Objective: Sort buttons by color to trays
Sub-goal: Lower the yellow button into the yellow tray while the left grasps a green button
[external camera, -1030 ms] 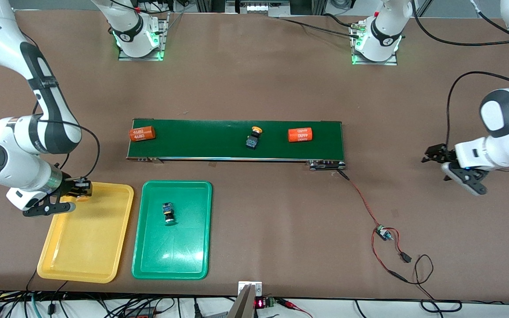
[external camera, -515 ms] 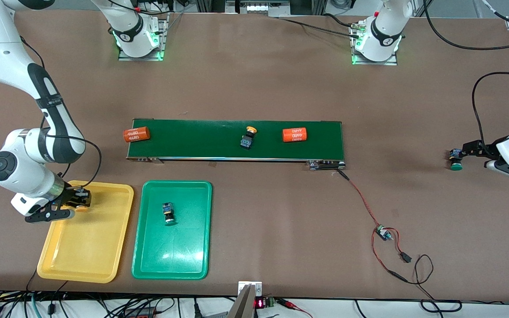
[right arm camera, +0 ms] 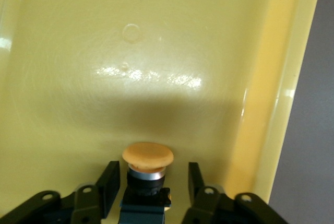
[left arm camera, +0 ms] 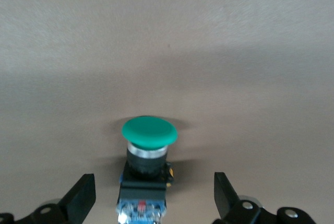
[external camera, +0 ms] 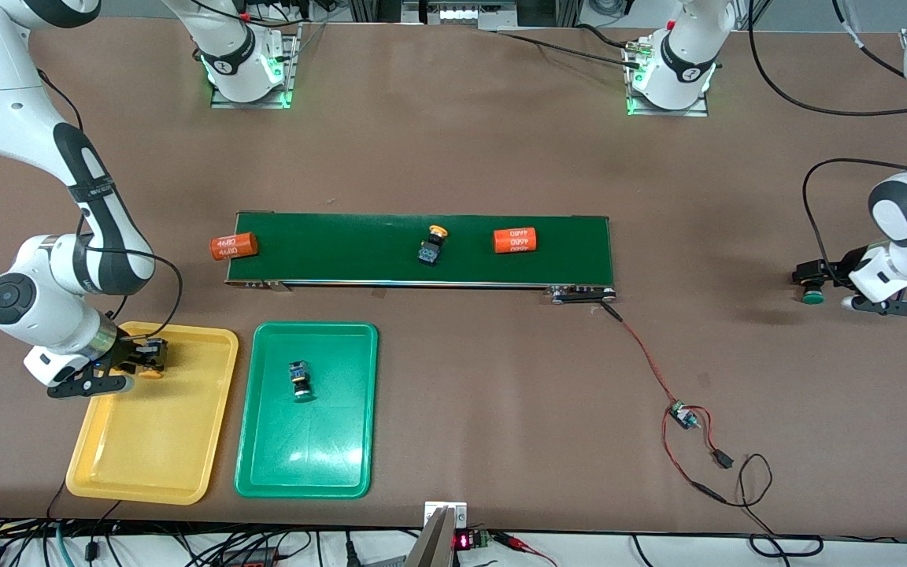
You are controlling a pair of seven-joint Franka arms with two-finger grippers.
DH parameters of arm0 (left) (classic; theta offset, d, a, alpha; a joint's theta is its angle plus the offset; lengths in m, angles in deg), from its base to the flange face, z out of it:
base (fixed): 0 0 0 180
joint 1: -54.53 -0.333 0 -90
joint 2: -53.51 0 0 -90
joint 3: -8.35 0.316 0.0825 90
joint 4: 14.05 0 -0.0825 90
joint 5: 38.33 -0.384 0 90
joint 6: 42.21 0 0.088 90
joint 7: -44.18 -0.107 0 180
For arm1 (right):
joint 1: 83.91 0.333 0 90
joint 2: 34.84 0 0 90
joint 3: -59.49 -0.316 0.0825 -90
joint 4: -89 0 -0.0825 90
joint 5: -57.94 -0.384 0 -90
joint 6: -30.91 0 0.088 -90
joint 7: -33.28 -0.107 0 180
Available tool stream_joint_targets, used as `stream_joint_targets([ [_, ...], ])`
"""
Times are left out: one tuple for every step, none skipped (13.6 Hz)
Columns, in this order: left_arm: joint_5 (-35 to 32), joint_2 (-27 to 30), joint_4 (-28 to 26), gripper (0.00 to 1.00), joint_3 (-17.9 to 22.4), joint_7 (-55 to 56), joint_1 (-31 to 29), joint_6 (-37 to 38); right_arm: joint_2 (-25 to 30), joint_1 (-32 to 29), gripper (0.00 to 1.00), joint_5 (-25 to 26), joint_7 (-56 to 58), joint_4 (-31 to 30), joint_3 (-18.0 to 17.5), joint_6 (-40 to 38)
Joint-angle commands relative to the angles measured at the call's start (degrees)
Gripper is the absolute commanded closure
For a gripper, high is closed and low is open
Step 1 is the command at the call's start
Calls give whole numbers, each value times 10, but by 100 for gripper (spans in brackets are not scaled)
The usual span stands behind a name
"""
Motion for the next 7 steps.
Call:
stream_joint_targets([
  [6, -6, 2, 36, 8, 1, 8, -8, 2, 3, 2, -2, 4, 10, 1, -6],
  [6, -6, 2, 57, 8, 1, 8, -3, 13, 4, 2, -2, 3, 7, -1, -23],
  [6, -6, 2, 76, 8, 1, 8, 8, 26, 8, 2, -6, -5, 7, -7, -64],
  [6, -4, 2, 84, 8, -6, 7, 24, 44, 14, 2, -14, -35, 6, -18, -102],
  [6, 0, 7, 86, 8, -11, 7, 40, 62, 18, 2, -15, -70, 6, -31, -146],
  [6, 4, 11, 88, 8, -10, 8, 50, 77, 23, 2, -15, -105, 6, -49, -185],
  [6, 16, 15, 89, 7, -7, 8, 54, 91, 27, 2, -16, -135, 5, -61, -211],
])
